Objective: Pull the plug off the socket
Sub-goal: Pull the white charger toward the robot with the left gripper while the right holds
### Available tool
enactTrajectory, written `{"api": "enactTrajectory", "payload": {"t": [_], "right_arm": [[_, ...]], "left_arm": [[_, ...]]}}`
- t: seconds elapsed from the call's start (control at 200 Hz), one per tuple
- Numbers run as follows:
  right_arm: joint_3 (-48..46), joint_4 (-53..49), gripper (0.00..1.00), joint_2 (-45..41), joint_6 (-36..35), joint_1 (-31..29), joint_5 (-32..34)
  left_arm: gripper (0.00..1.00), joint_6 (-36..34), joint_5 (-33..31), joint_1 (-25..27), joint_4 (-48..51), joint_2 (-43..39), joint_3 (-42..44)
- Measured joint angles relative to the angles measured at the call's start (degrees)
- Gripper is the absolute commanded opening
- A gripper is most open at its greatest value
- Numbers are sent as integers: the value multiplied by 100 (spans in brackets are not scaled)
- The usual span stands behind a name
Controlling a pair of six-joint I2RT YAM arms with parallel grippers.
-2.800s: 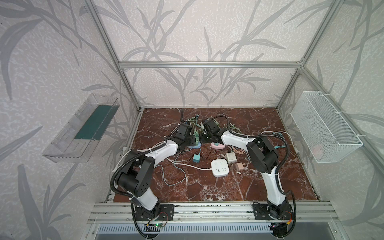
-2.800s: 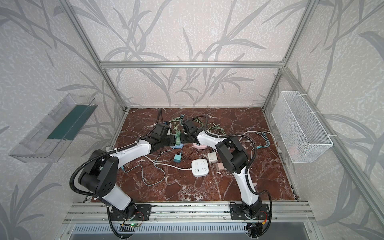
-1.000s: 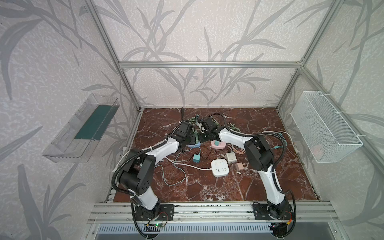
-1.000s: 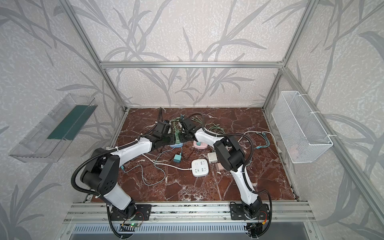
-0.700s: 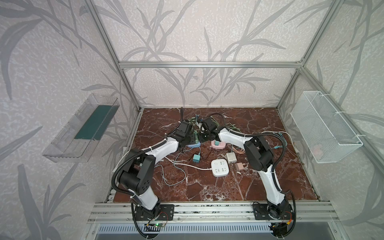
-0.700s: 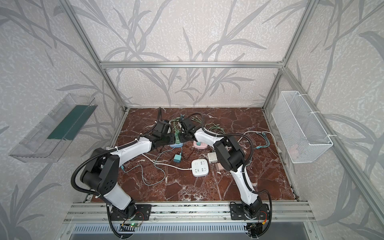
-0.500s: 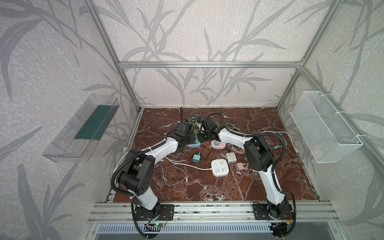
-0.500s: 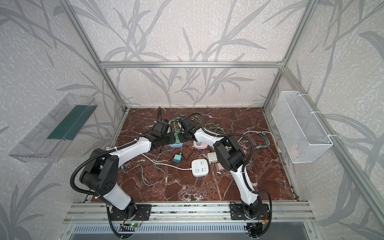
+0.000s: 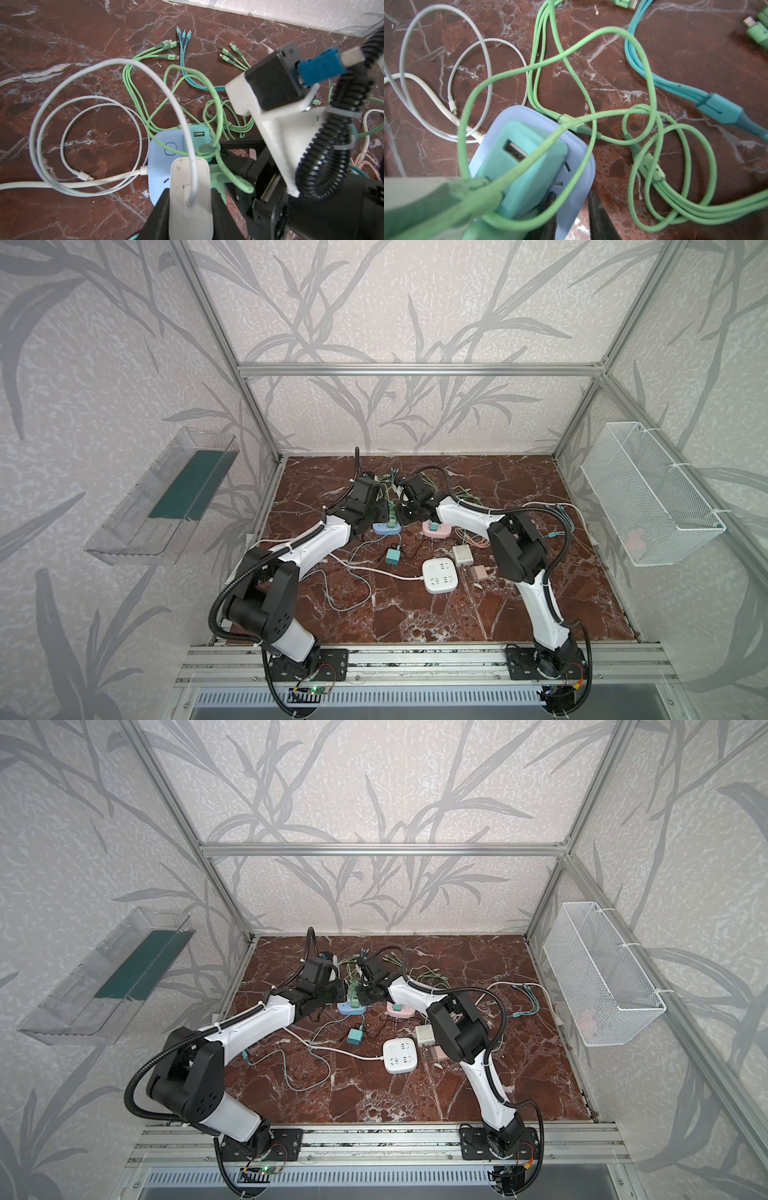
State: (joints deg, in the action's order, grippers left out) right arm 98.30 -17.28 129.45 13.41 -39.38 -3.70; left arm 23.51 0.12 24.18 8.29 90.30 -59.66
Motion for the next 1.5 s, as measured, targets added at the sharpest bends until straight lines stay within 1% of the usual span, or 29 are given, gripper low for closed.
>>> {"api": "enactTrajectory", "payload": {"t": [0.29,0.6,1.005,1.21,1.5], "right_arm": [[-7,13,28,0,0,22,-68],[-9,24,28,0,-4,44,-136],[-13,26,28,0,-24,44,-149],[-13,31,28,0,-24,52,-177],[-13,33,28,0,-24,61,-199]], "left_arm": [[30,-44,0,-122,2,-140,341],[30,57,160,-562,-164,-632,831],[31,481,804,-1440,-680,-1071,1755],[31,656,1178,-1836,-944,-1185,1937],[31,929,1755,-2232,-1368,-1110,2275]]}}
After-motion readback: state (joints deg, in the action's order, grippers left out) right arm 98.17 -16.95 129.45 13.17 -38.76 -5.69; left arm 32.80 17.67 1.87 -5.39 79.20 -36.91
